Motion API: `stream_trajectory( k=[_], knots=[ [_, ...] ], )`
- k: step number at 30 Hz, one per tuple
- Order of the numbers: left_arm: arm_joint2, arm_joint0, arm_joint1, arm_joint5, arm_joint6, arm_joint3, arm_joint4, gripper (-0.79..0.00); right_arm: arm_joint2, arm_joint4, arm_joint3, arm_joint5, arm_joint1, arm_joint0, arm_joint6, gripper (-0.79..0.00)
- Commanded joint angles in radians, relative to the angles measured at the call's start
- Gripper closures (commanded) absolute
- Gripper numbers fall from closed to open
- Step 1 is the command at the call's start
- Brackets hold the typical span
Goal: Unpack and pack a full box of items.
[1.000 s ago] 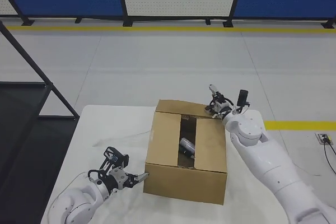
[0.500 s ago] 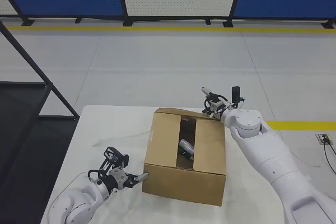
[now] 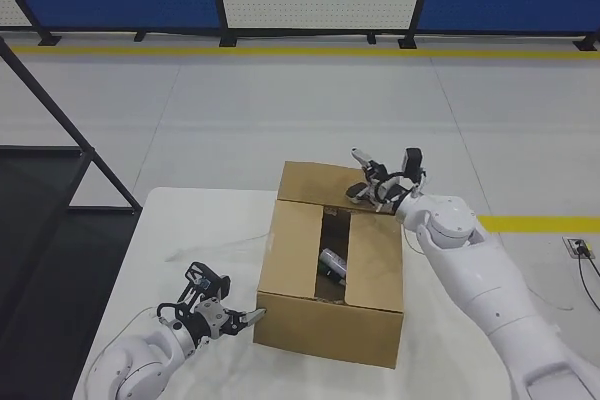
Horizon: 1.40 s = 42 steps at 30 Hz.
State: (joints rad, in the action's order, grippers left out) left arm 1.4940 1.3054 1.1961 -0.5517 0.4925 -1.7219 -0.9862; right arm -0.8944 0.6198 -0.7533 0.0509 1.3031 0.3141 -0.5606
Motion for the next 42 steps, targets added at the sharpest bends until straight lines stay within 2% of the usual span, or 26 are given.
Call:
stream_trajectory(
  k=[1, 4, 7, 14, 21, 28, 33, 42],
  knots=[
    [0.016, 0.015, -0.002, 0.017, -0.031, -0.007, 0.007, -0.785, -0.015, -0.009, -0.037, -0.02, -0.011, 0.02, -0.077, -0.785],
    [0.048, 0.037, -0.007, 0.011, -0.062, -0.017, 0.034, -0.785, -0.033, -0.02, -0.071, -0.056, -0.024, 0.039, -0.173, -0.785],
    [0.083, 0.061, -0.01, 0.004, -0.094, -0.029, 0.084, -0.785, -0.041, -0.054, -0.098, -0.074, -0.034, 0.055, -0.219, -0.785],
    [0.158, 0.102, -0.019, 0.019, -0.133, -0.047, 0.172, -0.785, -0.029, -0.162, -0.137, -0.132, -0.043, 0.076, -0.236, -0.785],
    [0.207, 0.082, -0.027, 0.073, -0.116, 0.015, 0.219, -0.785, 0.004, -0.187, -0.144, -0.15, -0.023, 0.084, -0.187, -0.785],
    [0.241, 0.081, -0.034, 0.097, -0.121, 0.067, 0.246, -0.785, 0.049, -0.134, -0.086, -0.084, 0.02, 0.067, -0.195, -0.785],
    [0.248, 0.078, -0.038, 0.099, -0.125, 0.09, 0.255, -0.785, 0.072, -0.091, -0.047, -0.022, 0.049, 0.048, -0.243, -0.785],
    [0.228, 0.075, -0.042, 0.081, -0.12, 0.086, 0.278, -0.785, 0.045, -0.019, -0.039, 0.023, 0.072, 0.02, -0.28, -0.785]
  ],
)
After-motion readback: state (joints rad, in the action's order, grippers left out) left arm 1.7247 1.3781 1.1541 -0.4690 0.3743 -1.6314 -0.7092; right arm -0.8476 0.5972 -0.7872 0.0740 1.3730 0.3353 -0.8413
